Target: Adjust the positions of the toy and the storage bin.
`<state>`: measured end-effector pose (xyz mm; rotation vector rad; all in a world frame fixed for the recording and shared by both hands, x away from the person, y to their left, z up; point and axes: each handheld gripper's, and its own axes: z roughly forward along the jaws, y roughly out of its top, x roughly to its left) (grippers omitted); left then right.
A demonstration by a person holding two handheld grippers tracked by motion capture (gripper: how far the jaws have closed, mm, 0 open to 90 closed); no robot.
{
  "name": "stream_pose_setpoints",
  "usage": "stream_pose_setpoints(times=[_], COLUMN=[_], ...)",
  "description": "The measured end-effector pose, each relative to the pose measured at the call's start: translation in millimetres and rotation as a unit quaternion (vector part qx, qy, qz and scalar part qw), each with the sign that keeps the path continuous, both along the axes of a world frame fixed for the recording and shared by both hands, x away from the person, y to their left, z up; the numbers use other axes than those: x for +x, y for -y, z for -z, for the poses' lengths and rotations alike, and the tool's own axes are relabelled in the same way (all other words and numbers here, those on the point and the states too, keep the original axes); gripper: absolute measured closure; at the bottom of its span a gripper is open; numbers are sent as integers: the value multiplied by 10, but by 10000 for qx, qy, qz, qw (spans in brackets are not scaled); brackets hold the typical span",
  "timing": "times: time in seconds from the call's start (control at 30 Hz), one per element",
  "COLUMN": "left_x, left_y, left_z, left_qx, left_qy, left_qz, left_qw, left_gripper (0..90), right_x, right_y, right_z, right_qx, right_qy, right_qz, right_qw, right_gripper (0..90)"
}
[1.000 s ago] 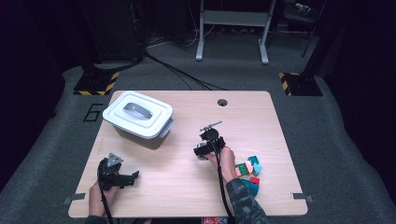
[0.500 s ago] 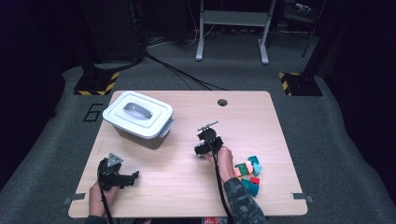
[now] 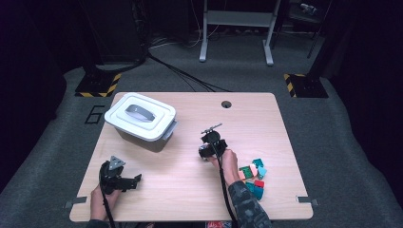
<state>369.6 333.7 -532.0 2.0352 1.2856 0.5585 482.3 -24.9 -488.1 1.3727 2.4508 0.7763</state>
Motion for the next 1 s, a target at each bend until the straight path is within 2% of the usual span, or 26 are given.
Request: stream_pose_setpoints(times=[0.17,0.2,0.27,0.33,0.37,0.4,0.7,0.8,1.0], left_x=[1,0,0,0,0,0,1,1,0], left_y=[0,0,0,-2,-1,0,0,0,1], left_z=[1,0,0,-3,-2,0,1,1,0], left_qx=[-6,-3,-2,0,-2,-2,-6,-4,-5], left_qy=[-1,2,1,-22,-12,2,-1,0,1], left_qz=[2,-3,-3,14,6,-2,3,3,-2], left_qw=[10000,10000,10000,10000,10000,10000,10000,10000,10000], left_gripper=[3,2,2,2,2,2,2,3,2], right_x=[28,32,40,35,39,35,30,13,-22], right_y=[-8,-12,-40,-69,-63,-65,-58,-38,27], right_z=[7,14,68,112,115,110,90,56,-61], right_qx=[-6,-26,-66,-178,-207,-168,-266,-155,-109], right_qy=[-43,-46,-182,-195,-109,-131,-114,-114,18], right_qz=[22,40,21,91,41,81,-83,-88,-166], right_qw=[10000,10000,9998,9996,9997,9997,9995,9998,9998], right_gripper=[429,380,363,422,437,460,479,481,481])
